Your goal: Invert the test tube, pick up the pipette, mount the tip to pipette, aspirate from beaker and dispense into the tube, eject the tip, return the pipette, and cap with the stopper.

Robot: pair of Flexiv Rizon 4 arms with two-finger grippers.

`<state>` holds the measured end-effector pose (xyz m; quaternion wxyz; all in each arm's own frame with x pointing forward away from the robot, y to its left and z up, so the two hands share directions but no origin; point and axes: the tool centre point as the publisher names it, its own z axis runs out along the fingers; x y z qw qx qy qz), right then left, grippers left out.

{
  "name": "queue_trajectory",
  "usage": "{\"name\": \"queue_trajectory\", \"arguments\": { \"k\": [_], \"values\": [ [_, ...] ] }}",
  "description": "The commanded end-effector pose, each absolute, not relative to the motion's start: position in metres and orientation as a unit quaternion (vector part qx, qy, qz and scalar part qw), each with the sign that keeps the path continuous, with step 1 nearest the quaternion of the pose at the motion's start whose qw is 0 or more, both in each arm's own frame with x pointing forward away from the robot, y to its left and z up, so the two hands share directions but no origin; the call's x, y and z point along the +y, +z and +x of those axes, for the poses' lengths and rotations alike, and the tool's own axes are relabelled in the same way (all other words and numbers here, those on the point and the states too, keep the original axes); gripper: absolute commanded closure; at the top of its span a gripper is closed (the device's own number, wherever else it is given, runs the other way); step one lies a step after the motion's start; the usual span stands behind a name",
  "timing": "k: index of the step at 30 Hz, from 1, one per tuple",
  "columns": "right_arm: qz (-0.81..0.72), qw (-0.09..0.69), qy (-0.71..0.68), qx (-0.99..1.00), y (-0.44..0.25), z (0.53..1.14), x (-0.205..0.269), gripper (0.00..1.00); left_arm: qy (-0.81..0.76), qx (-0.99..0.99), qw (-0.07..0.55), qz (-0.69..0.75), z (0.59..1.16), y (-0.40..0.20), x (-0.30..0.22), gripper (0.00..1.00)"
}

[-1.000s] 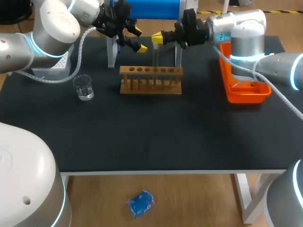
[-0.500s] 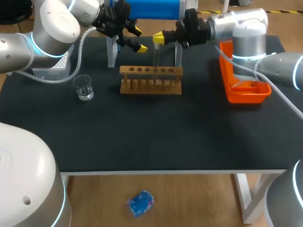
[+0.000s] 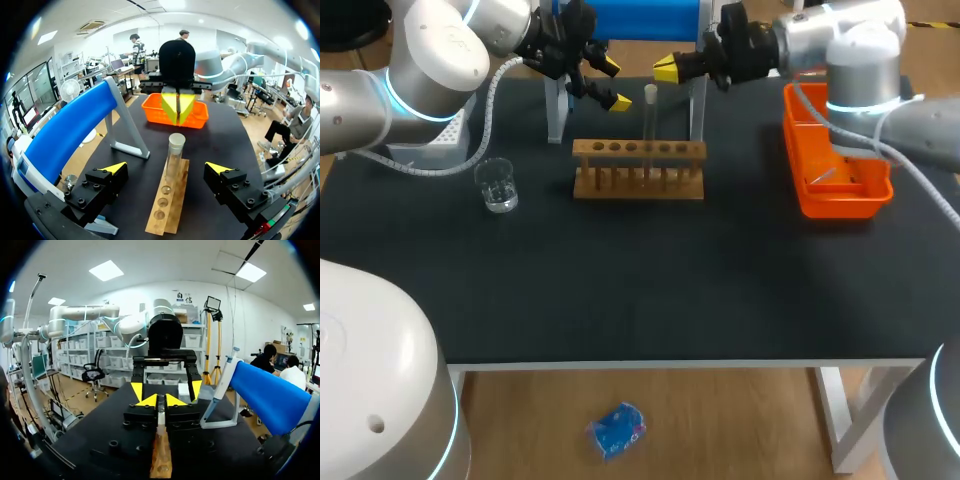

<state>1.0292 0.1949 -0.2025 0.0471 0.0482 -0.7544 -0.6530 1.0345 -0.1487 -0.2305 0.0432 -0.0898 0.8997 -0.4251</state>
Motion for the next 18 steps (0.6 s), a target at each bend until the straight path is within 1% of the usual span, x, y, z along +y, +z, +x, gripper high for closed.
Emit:
{"name": "queue_trajectory", "arguments": {
  "k": [1,12,18],
  "values": [
    [0.024,0.031,-0.611,-0.791,-0.188,1.011,0.179,0.00,-0.424,0.900,0.042,-0.090,1.035,-0.230,-0.149,0.00],
    [-0.012,-0.004,-0.512,-0.859,-0.202,0.996,0.151,0.00,-0.424,0.900,0.042,-0.090,1.035,-0.230,-0.149,0.00],
    [-0.034,-0.024,-0.489,-0.871,-0.217,0.989,0.133,0.00,-0.424,0.900,0.042,-0.090,1.035,-0.230,-0.149,0.00]
  ]
}}
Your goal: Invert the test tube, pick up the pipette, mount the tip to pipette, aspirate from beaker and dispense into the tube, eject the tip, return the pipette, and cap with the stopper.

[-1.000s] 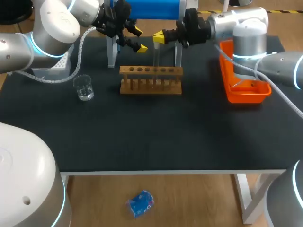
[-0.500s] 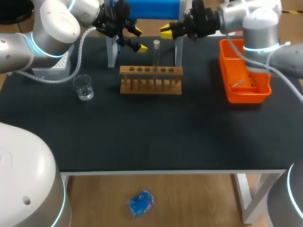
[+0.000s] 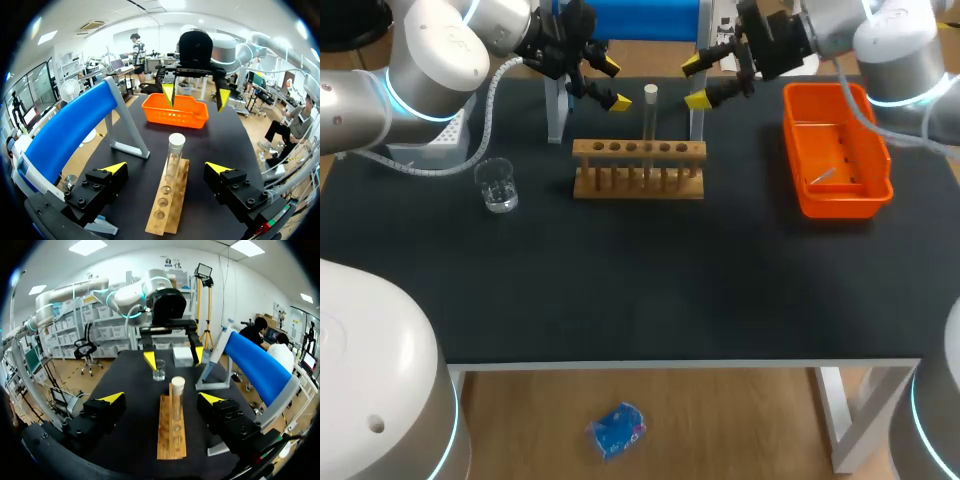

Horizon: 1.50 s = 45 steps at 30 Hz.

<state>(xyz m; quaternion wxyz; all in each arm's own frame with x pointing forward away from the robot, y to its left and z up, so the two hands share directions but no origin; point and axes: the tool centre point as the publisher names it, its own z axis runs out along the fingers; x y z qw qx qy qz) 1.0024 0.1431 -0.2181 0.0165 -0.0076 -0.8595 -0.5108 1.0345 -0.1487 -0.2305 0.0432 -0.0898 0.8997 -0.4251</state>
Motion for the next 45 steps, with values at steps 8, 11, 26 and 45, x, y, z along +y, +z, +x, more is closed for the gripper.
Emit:
{"name": "queue_trajectory", "arguments": {
  "k": [8,11,26,45],
  "values": [
    [-0.034,-0.020,-0.477,-0.878,-0.227,0.986,0.117,0.00,-0.424,0.900,0.042,-0.090,1.035,-0.230,-0.149,0.00],
    [-0.036,-0.016,-0.473,-0.880,-0.229,0.986,0.116,0.00,-0.424,0.900,0.042,-0.090,1.035,-0.230,-0.149,0.00],
    [-0.066,-0.046,-0.491,-0.868,-0.226,0.980,0.103,0.00,-0.432,0.883,0.083,-0.165,1.016,-0.203,-0.115,0.00],
    [-0.148,-0.114,-0.516,-0.836,-0.212,0.940,0.037,0.00,-0.430,0.827,0.194,-0.306,0.961,-0.174,-0.039,0.00]
  ]
}}
